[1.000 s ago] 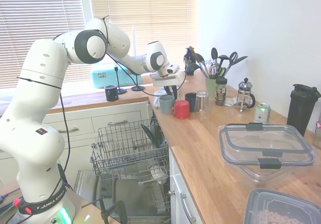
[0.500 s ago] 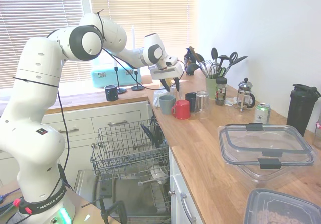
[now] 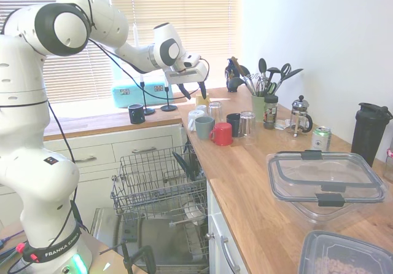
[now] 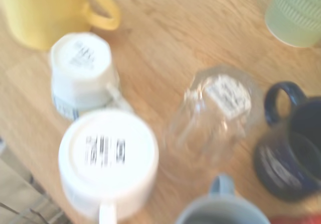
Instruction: Move a mug from dishwasher to table
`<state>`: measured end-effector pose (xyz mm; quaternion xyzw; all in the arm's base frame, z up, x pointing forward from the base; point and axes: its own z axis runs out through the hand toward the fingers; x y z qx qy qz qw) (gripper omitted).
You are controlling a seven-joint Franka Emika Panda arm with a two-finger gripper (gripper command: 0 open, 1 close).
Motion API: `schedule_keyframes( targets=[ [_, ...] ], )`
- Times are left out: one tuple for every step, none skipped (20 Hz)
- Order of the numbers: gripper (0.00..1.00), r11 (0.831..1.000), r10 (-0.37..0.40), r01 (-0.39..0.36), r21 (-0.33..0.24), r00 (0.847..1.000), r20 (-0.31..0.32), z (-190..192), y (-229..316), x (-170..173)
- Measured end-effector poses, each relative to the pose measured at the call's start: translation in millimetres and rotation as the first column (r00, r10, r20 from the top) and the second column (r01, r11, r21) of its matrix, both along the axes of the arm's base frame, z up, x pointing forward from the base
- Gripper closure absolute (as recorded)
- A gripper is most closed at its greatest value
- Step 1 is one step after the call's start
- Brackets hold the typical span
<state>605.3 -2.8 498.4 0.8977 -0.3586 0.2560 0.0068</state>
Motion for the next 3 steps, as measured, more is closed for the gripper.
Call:
schedule_keyframes(
  targets=[
    [0.00,1.000,-0.007,0.007,-0.023,1.000,0.010,-3,8,-13],
    [0.00,0.999,-0.016,0.016,-0.042,1.000,0.018,-8,16,-26],
    [0.00,0.998,-0.021,0.022,-0.053,1.000,0.022,-16,24,-39]
  ],
)
